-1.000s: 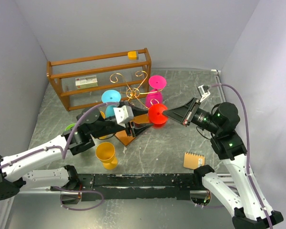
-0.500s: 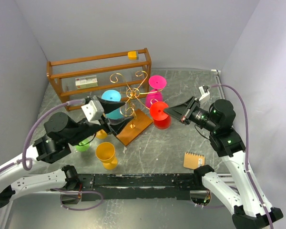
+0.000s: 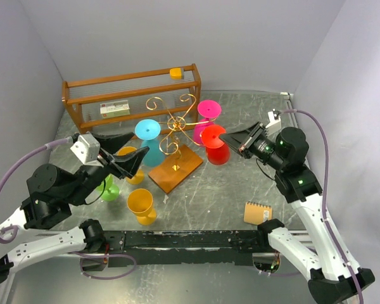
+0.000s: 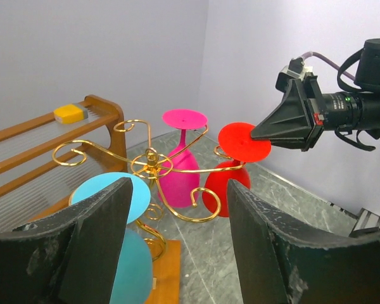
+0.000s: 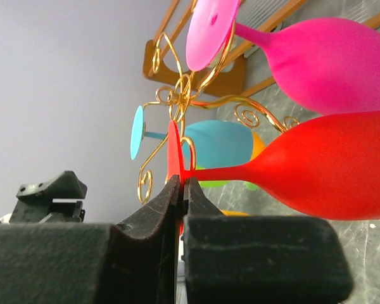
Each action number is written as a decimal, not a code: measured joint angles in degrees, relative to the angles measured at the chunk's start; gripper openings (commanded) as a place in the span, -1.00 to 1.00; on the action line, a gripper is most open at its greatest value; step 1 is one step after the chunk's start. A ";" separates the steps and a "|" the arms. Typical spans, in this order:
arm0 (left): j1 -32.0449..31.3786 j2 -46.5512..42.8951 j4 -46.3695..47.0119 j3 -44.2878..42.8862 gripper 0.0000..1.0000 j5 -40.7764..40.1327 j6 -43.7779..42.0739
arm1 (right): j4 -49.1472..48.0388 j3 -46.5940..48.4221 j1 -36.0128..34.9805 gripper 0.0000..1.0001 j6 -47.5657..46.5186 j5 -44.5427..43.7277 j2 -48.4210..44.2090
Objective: Place the wine glass upside down on the wine glass rack
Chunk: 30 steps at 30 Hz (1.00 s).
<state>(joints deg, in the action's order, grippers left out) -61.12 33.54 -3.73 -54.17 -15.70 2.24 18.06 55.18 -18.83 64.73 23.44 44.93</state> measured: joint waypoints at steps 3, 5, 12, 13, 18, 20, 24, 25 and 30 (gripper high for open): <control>-0.02 -0.63 -0.11 0.70 0.42 -1.14 0.70 | -1.36 -0.02 0.02 -1.00 1.29 -0.46 1.25; -0.07 -1.20 -0.44 1.25 0.41 -1.70 1.27 | -2.45 -0.13 0.02 -1.00 2.34 -0.37 2.05; -0.11 -2.45 -0.63 1.64 0.40 -3.32 2.34 | -7.63 -1.49 0.02 -1.00 6.45 0.72 5.01; -0.15 -2.56 -0.66 1.64 0.40 -3.52 2.47 | -8.26 -1.60 0.02 -1.00 6.93 0.96 5.42; -0.39 -2.80 -0.70 1.64 0.40 -4.26 2.73 | -10.86 -2.32 0.02 -1.00 8.83 2.16 6.71; -0.50 -2.84 -0.70 1.64 0.40 -4.55 2.73 | -11.41 -2.36 0.02 -1.00 9.20 2.67 7.02; -0.52 -2.84 -0.70 1.73 0.40 -5.09 2.75 | -12.24 -2.36 0.02 -1.00 9.81 3.32 7.43; -0.55 -2.84 -0.72 1.75 0.41 -5.16 2.73 | -12.48 -2.36 0.02 -1.00 9.90 3.54 7.54; -0.61 -2.84 -0.83 1.75 0.41 -5.60 2.75 | -13.64 -2.36 0.02 -1.00 10.05 4.68 8.17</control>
<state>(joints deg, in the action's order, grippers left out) -61.73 30.70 -4.56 -52.42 -21.30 4.99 4.43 52.82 -18.81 74.78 28.12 53.10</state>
